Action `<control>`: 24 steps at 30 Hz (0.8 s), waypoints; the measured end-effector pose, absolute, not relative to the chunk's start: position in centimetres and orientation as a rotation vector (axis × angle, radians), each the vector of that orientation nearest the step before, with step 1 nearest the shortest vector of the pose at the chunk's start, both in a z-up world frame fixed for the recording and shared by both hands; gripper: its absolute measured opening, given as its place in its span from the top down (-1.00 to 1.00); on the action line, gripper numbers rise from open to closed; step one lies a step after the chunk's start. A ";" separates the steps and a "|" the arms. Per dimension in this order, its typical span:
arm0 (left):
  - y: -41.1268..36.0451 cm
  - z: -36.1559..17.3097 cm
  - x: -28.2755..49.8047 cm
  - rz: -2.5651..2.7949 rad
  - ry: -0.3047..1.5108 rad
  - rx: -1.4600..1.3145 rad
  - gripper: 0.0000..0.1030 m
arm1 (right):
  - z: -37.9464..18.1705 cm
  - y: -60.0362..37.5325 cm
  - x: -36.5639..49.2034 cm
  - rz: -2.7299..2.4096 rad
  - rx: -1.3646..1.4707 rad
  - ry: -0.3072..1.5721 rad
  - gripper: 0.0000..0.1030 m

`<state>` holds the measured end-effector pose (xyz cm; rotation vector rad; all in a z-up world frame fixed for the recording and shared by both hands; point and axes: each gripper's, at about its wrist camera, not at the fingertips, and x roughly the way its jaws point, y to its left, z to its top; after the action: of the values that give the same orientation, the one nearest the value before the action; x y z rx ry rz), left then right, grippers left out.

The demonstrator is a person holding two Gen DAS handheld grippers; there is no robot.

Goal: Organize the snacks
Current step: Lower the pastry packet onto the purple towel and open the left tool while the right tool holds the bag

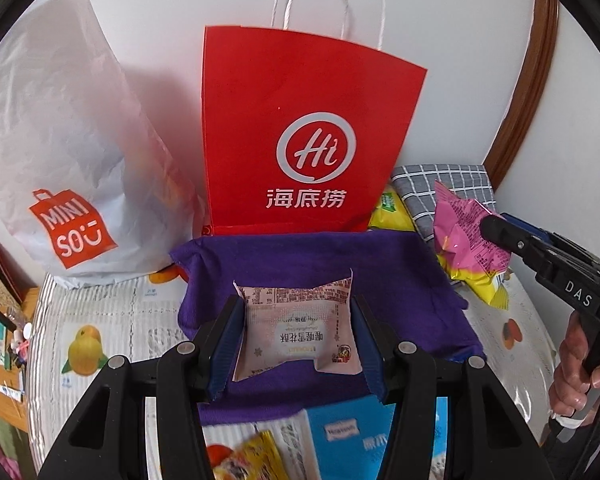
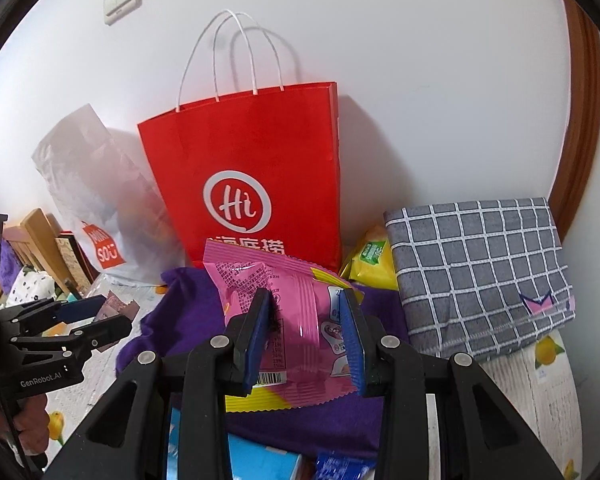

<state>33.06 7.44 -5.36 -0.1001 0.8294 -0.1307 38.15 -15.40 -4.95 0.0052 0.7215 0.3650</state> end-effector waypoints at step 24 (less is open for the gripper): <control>7.6 -10.6 40.4 -0.121 0.936 -0.081 0.00 | -13.6 -15.4 44.9 0.348 -0.012 0.919 0.32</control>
<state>40.38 7.56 -10.60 -0.0815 0.9364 -0.1209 44.91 -15.44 -13.63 -0.0122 0.9193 0.3482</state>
